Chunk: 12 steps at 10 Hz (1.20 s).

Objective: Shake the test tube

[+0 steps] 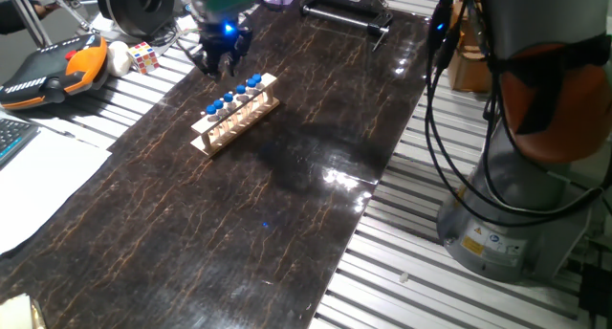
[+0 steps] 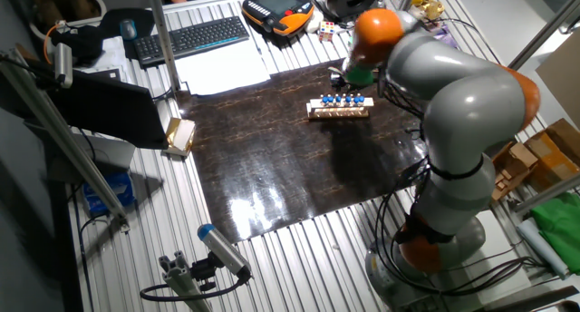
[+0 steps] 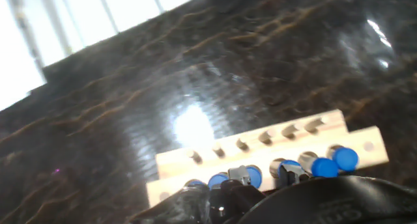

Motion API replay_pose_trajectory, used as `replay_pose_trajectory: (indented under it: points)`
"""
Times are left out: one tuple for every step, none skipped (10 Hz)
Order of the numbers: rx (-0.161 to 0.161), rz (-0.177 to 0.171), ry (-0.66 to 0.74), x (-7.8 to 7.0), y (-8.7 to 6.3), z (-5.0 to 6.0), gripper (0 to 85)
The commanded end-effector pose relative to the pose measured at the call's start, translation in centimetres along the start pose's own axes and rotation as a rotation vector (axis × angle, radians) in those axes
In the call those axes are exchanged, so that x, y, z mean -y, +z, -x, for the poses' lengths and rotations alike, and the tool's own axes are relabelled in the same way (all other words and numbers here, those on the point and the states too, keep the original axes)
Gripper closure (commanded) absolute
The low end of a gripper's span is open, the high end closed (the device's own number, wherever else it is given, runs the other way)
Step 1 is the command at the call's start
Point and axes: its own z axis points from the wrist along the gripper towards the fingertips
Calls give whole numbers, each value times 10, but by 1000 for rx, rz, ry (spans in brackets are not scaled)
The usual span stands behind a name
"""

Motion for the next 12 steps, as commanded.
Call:
replay_pose_trajectory:
  points:
    - [-57, -222, 1117, 0, 1, 0, 513]
    - [-58, -224, 1114, 0, 2, 1, 503]
    - [-53, -214, 1130, 0, 5, 2, 477]
    - [-49, -201, 1150, 0, 8, 2, 443]
    - [-48, -198, 1167, 0, 11, 2, 403]
    - [-53, -195, 1189, 2, 13, 3, 383]
    - [-51, -200, 1213, 3, 14, 3, 383]
    - [-43, -209, 1252, 4, 14, 4, 383]
    - [-31, -216, 1319, 4, 15, 4, 390]
    - [-38, -226, 1362, 5, 15, 3, 390]
    - [-42, -230, 1399, 8, 17, 4, 390]
    - [-55, -229, 1430, 11, 19, 4, 390]
